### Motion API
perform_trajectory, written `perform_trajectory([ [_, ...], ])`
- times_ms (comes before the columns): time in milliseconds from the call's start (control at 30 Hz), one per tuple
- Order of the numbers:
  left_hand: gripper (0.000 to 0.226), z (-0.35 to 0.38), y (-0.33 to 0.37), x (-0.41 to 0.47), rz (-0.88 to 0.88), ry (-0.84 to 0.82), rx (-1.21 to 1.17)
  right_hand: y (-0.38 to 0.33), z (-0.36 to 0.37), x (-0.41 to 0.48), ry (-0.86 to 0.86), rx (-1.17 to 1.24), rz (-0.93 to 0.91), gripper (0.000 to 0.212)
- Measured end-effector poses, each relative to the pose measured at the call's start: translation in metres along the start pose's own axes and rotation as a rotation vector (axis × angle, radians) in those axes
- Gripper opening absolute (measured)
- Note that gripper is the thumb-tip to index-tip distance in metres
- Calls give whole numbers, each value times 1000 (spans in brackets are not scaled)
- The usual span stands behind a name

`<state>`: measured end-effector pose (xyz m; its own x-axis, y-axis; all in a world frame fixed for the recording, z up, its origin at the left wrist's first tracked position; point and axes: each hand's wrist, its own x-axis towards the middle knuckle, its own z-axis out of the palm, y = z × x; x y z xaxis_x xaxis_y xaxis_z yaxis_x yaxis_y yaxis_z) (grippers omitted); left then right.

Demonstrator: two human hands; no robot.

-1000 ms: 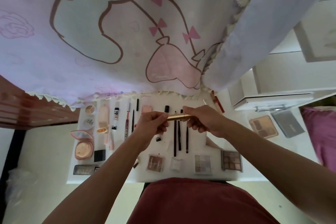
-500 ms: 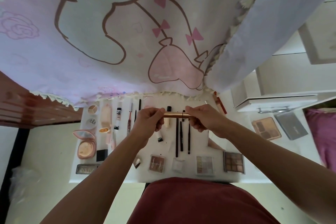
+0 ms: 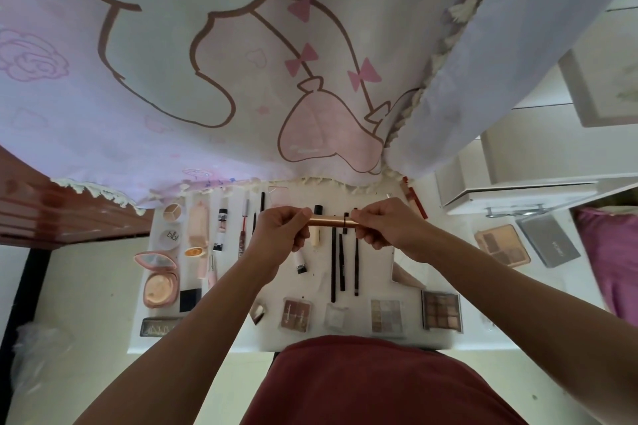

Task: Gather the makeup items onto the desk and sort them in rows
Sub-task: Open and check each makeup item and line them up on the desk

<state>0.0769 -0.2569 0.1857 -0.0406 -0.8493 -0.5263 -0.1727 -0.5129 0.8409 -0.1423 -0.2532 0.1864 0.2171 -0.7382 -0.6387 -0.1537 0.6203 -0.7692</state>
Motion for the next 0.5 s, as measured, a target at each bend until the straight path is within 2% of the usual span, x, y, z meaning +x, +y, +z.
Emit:
perform_trajectory([
  [67,24,0,0,0,-3,3,0,1,-1,1,27,19,-57,10],
  [200,24,-1,0,0,-5,7,-5,0,1,1,26,82,-42,14],
  [333,24,-1,1,-1,-11,8,-16,-1,1,-1,-29,52,63,33],
  [500,23,-1,-1,-3,-26,8,-25,5,-2,0,-11,39,-32,15],
])
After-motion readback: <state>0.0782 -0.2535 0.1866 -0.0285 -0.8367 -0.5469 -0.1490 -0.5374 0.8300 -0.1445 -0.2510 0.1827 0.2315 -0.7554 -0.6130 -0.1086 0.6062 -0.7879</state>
